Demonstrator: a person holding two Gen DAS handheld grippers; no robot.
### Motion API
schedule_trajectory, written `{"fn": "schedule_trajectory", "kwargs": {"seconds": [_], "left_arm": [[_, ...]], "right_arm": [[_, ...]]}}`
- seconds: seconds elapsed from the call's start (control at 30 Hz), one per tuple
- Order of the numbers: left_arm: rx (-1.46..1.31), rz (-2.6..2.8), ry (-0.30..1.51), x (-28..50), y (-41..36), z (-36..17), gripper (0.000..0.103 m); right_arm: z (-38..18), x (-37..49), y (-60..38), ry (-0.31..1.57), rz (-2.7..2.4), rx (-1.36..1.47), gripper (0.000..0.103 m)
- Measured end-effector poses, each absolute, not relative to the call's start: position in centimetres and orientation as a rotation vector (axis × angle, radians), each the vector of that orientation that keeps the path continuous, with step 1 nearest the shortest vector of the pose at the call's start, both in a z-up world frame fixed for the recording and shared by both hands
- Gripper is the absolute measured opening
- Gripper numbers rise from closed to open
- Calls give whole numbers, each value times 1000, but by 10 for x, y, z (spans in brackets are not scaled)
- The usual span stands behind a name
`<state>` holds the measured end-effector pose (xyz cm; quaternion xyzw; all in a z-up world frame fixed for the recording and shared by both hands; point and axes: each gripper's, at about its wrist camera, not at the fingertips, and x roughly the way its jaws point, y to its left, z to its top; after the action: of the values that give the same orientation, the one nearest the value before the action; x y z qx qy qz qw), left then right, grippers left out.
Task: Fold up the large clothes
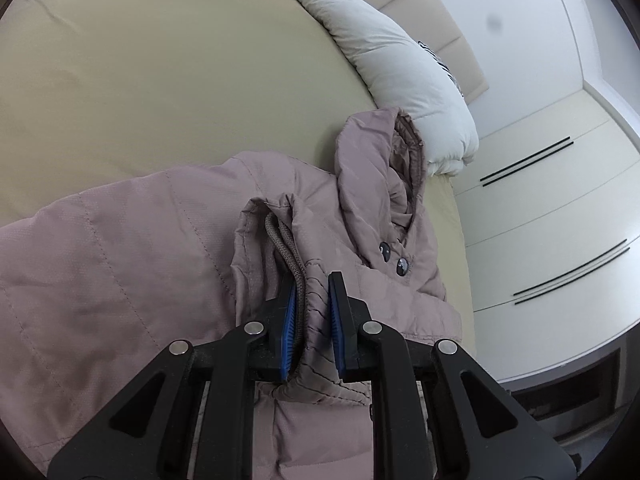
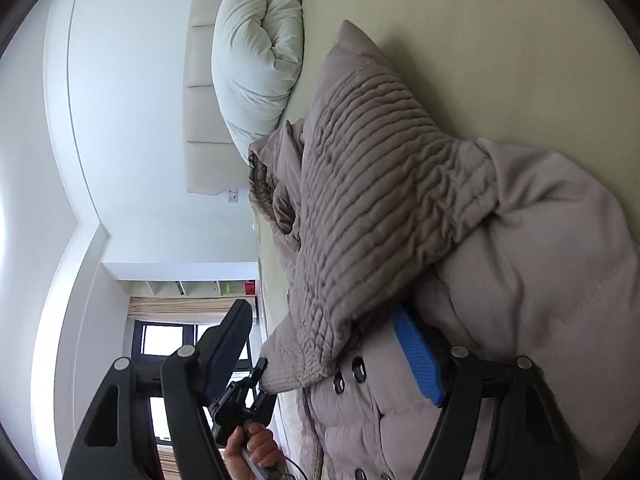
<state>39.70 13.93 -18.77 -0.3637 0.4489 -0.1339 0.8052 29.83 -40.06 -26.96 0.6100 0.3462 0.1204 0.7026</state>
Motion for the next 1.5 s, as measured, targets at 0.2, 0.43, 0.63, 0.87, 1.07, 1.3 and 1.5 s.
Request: {"fn": "schedule_trajectory", "kwargs": {"seconds": [0.2,0.43,0.63,0.87,1.07,1.3,1.5], "left_arm": [[-764,-265,981,392,140,-196,14],[-719,-274,1015,393,115,-206,14],[-686,-259,1022,393,113,-205,14],[-663,-245,1030,394,109,-211,14],[-625,-246,1040,397,105,-215,14],[-612,-276,1036,401,106,-221,19],[-567,-299,1033,404,98,-223,51]], "right_arm": [[-274,313,-431,663,146,1423,76],[-280,299,-470,592,68,1442,67],[-265,263,-474,612,84,1402,74],[-196,276,-454,555,177,1202,87],[-211,347,-436,691,158,1057,86],[-258,359,-455,752,101,1027,77],[-219,357,-435,687,128,983,88]]}}
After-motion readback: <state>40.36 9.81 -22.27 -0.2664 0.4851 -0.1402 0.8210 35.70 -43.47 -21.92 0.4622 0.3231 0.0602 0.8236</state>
